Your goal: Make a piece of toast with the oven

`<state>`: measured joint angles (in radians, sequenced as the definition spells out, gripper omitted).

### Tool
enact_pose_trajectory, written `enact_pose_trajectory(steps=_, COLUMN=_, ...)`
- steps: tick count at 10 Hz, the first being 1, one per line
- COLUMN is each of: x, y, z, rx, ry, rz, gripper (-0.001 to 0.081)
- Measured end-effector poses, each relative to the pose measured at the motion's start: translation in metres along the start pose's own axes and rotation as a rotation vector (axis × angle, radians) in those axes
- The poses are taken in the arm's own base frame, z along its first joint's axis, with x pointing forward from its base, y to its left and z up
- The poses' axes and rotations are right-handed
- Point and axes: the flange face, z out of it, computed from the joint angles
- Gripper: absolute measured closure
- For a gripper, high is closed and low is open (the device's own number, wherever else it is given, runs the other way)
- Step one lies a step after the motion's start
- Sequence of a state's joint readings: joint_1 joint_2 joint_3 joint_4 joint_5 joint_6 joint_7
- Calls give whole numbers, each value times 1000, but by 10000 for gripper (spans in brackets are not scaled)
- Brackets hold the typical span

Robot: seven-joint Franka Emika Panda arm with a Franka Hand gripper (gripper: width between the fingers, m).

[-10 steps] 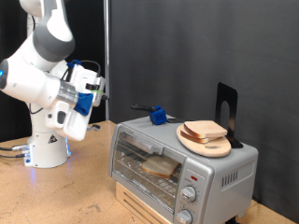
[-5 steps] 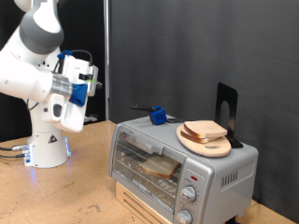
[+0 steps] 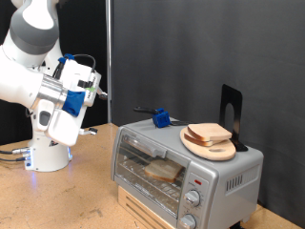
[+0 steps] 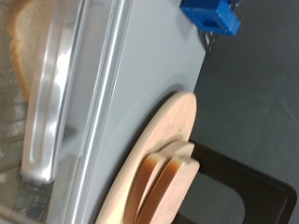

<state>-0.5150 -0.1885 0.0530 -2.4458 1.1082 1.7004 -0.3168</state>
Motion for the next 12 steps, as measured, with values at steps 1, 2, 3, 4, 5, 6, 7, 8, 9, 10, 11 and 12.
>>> enact_pose_trajectory(steps=1, x=-2, y=0, z=0, rx=-18, ry=-39, rz=12, gripper=-2)
enact_pose_trajectory(steps=2, x=1, y=-6, z=-2, rx=-42, ry=-67, rz=57, gripper=-2)
enact_pose_trajectory(steps=3, x=11, y=-15, z=-4, rx=-62, ry=-87, rz=139, gripper=-2)
enact_pose_trajectory(steps=4, x=23, y=-22, z=-3, rx=-70, ry=-91, rz=219, gripper=-2)
enact_pose_trajectory(steps=5, x=38, y=-27, z=-1, rx=-62, ry=-67, rz=269, gripper=-2)
enact_pose_trajectory(steps=6, x=53, y=-32, z=1, rx=-35, ry=-6, rz=290, gripper=-2)
enact_pose_trajectory(steps=7, x=67, y=-36, z=4, rx=-6, ry=53, rz=295, gripper=-2)
enact_pose_trajectory(steps=8, x=76, y=-38, z=6, rx=6, ry=76, rz=298, gripper=-2)
enact_pose_trajectory(steps=9, x=75, y=-37, z=7, rx=3, ry=66, rz=298, gripper=-2)
enact_pose_trajectory(steps=10, x=73, y=-40, z=11, rx=-11, ry=1, rz=288, gripper=-2)
enact_pose_trajectory(steps=11, x=78, y=-48, z=14, rx=-37, ry=-75, rz=265, gripper=-2)
enact_pose_trajectory(steps=12, x=91, y=-54, z=17, rx=-42, ry=-95, rz=251, gripper=-2)
